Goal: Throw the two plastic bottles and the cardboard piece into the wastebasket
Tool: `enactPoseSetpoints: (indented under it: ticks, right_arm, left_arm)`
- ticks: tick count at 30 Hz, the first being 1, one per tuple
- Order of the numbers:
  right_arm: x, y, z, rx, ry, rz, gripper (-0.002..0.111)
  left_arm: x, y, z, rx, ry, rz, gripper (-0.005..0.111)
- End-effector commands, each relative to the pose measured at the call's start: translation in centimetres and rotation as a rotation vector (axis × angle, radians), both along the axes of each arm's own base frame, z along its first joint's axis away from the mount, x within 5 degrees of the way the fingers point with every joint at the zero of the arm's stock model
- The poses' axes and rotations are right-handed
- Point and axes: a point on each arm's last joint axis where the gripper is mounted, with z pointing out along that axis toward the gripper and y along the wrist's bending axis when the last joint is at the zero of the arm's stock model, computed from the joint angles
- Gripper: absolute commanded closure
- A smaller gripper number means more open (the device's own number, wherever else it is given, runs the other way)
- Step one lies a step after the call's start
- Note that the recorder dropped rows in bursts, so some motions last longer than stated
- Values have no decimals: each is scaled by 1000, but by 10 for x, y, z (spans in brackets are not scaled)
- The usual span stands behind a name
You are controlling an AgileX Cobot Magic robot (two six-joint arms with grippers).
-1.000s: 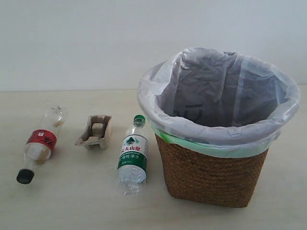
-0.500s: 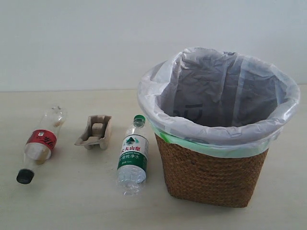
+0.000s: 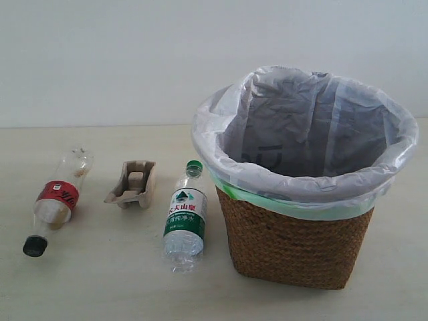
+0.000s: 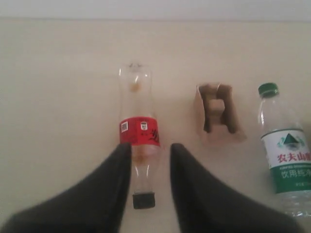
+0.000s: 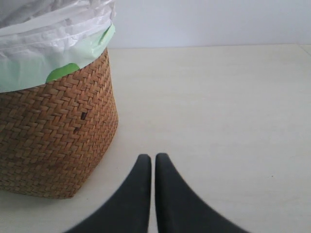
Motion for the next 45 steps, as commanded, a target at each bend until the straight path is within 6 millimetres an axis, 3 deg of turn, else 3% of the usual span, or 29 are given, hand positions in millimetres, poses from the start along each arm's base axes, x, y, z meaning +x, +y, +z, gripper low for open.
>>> enactPoseSetpoints:
  ticks: [1,5,13,17,19,24,27,30,35,38,40,43,44,45]
  right_arm:
    - [0,0,1,-3,-11,-5,108]
    - [0,0,1,-3,-11,-5,108]
    - [0,0,1,-3,-11,-5,108]
    - [0,0,1,-3,-11,-5,108]
    - [0,0,1,-3,-11,-5,108]
    - [0,0,1,-3,-11,-5,108]
    - [0,0,1,-3,-11,-5,108]
    - [0,0,1,-3,-11,-5,108]
    - [0,0,1,-3,-11,-5,108]
    - [0,0,1,-3,-11,-5,108]
    - [0,0,1,-3,-11,-5,108]
    - [0,0,1,-4,-10,-5,108]
    - [0,0,1,-4,-10,-5,108]
    - [0,0,1,-4,-10,-5,108]
  left_arm:
    - [19,0,-19,55,82,-42,40]
    - [35,-1,-36,75,125,-58,-3]
    - [69,-2,-68,84,135,-52,-2]
    - [93,-2,-95,93,172,-52,-2]
    - [113,-2,-114,129,246,-71,-2]
    - [163,-4,-134,130,278,-70,-2]
    - [186,-5,-166,129,340,-73,-2]
    - [191,-6,-200,131,409,-77,-2]
    - [192,-5,-217,141,440,-83,-2]
    - [192,-5,-217,141,439,-83,14]
    - [193,-5,-217,141,436,-83,40]
    - [190,-4,-218,157,464,-93,91]
    - [189,-4,-218,168,477,-99,101]
    - [188,-3,-218,179,489,-105,102]
